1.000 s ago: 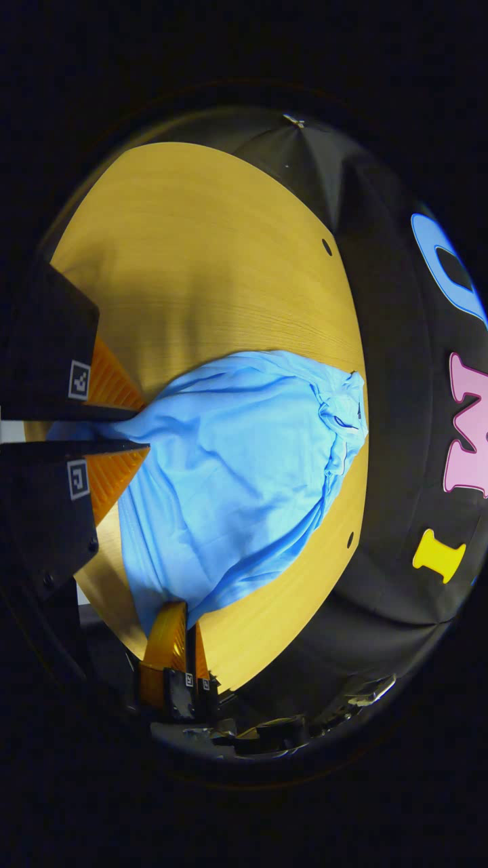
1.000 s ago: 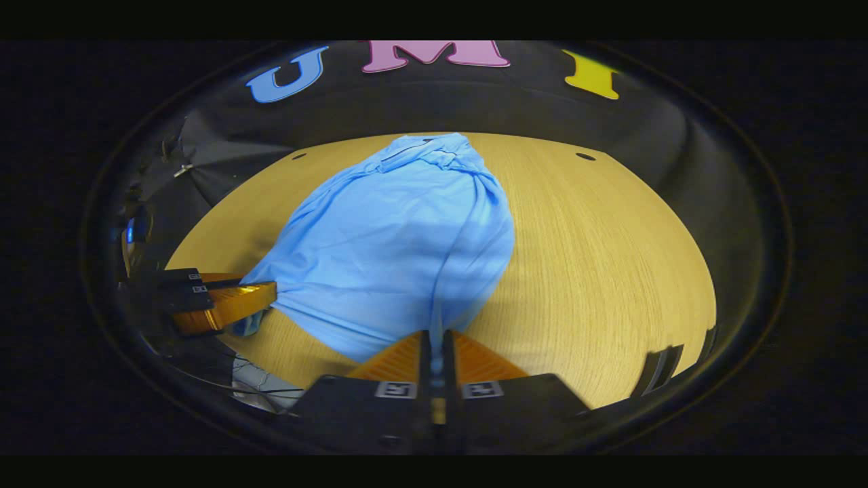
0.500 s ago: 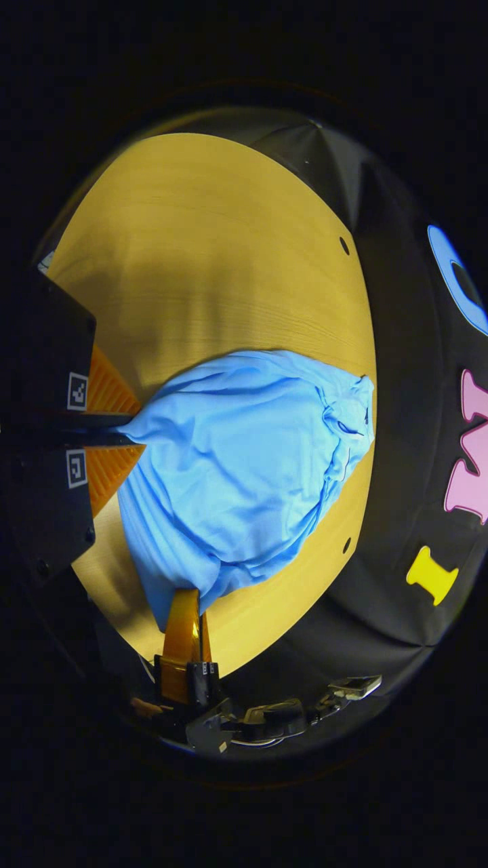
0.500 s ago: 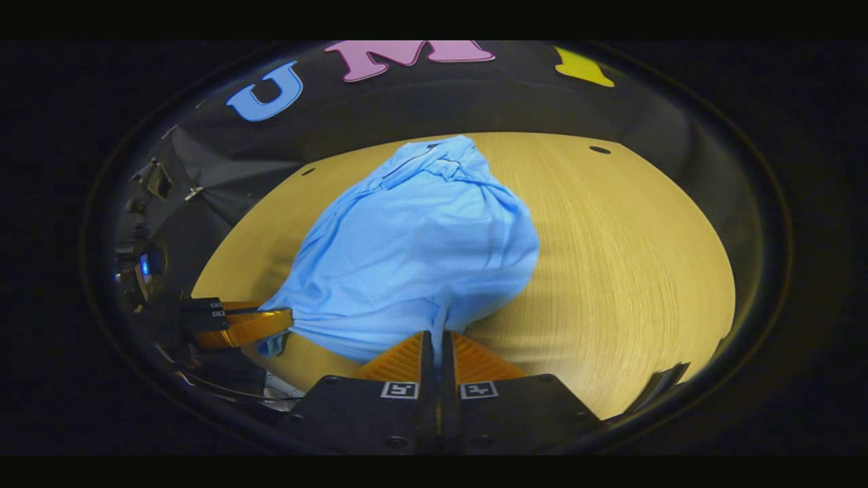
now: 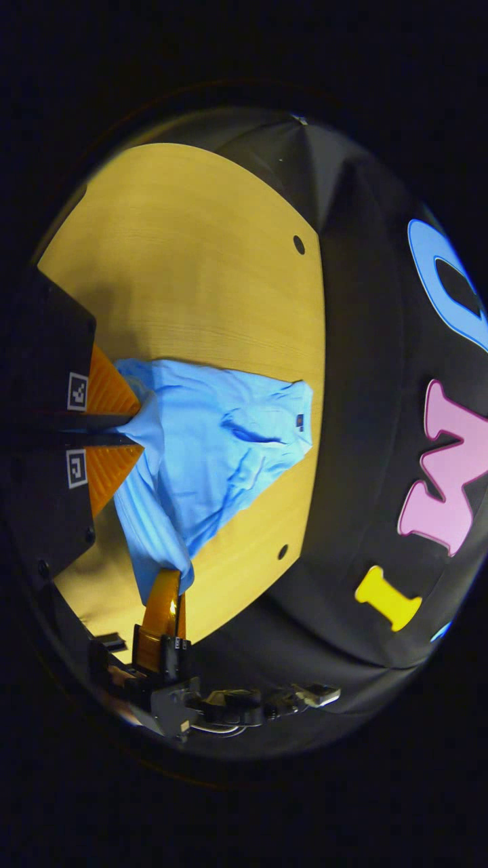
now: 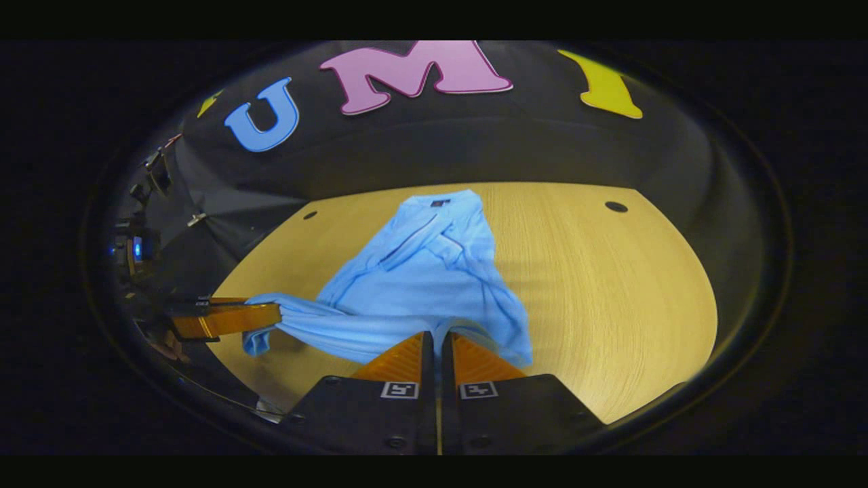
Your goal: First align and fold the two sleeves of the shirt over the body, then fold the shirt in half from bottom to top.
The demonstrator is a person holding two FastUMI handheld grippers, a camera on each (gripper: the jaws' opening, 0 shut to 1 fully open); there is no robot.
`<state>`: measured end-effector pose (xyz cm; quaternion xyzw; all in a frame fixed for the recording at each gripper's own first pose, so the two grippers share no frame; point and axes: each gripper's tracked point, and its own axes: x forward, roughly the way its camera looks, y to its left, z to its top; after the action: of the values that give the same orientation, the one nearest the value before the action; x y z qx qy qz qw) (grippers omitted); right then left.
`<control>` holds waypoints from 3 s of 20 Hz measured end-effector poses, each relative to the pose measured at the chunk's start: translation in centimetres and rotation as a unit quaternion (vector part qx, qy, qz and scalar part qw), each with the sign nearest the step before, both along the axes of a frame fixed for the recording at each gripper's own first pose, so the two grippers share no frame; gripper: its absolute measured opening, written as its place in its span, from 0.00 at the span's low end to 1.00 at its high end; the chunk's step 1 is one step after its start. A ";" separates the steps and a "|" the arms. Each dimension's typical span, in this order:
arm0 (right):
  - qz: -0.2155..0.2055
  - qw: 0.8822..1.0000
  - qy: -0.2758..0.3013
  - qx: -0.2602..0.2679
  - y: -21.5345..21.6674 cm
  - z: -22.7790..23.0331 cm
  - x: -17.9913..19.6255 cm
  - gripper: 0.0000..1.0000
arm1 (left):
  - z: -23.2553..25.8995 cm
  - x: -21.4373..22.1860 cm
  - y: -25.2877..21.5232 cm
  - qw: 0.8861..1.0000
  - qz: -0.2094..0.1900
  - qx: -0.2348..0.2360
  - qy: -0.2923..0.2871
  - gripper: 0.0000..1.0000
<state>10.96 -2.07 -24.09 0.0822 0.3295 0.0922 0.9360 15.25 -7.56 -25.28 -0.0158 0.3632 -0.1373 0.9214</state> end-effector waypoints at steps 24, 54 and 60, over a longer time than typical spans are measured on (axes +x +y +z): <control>-0.069 0.985 -0.124 -0.094 -3.1 -3.1 36.9 0.58 | -2.2 40.4 1.6 0.982 0.064 0.084 -0.156 0.75; -0.156 0.903 -0.376 -0.136 2.7 26.8 -18.3 0.97 | 27.4 -21.2 4.2 0.902 0.027 -0.031 -0.429 0.99; -0.203 0.890 -0.396 -0.101 0.9 28.6 -25.4 0.95 | 24.9 -26.6 5.0 0.918 0.043 -0.051 -0.390 1.00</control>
<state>-14.46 -1.21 4.52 0.0092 -0.0848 -0.1082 0.9905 -11.35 -2.53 -0.37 -0.0238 -0.0337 -0.1111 0.9929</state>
